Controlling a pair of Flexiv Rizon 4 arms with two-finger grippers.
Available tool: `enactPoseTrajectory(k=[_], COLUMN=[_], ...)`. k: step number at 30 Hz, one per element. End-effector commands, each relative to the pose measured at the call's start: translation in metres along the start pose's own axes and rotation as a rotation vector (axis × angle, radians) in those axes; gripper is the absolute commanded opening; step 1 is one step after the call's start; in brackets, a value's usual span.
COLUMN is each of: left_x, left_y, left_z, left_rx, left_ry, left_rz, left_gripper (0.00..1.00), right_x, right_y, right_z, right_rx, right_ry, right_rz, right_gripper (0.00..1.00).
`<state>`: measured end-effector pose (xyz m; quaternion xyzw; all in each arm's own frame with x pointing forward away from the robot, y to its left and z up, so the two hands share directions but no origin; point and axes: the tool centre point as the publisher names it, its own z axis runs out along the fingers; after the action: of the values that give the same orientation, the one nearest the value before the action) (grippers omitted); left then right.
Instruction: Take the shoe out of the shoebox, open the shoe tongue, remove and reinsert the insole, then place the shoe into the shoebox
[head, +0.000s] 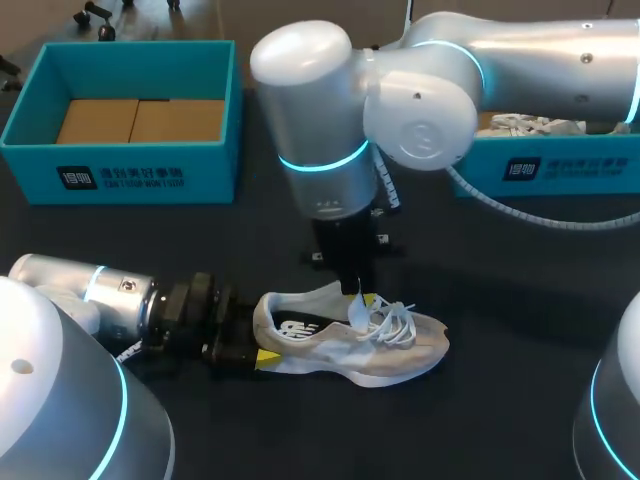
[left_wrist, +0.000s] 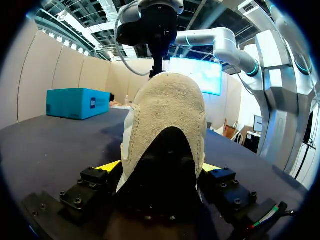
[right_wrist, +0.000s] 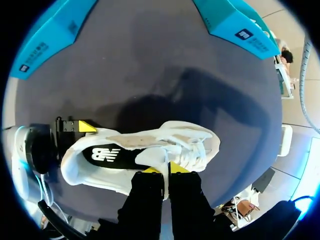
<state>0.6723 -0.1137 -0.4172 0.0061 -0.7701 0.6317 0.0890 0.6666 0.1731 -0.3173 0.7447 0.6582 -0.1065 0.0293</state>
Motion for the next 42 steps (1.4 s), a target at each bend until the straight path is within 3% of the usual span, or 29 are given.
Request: enactPoseTrajectory(k=[1, 17, 29, 42], left_x=[0.001, 0.001, 0.001, 0.001], left_y=[0.000, 0.000, 0.000, 0.000], left_z=[0.000, 0.000, 0.000, 0.000], left_rx=[0.001, 0.001, 0.001, 0.001], left_ry=[-0.004, -0.004, -0.004, -0.004], left_rz=[0.001, 0.001, 0.001, 0.001], left_gripper=[0.00, 0.00, 0.00, 0.00], right_x=[-0.023, -0.084, -0.097, -0.113], right_y=[-0.004, 0.011, 0.018, 0.017], right_z=[-0.001, 0.001, 0.019, 0.043], right_rx=[-0.020, -0.015, 0.030, 0.018], right_ry=[0.110, 0.335, 0.354, 0.396], right_rz=[0.219, 0.094, 0.094, 0.118], right_gripper=[0.00, 0.00, 0.00, 0.00])
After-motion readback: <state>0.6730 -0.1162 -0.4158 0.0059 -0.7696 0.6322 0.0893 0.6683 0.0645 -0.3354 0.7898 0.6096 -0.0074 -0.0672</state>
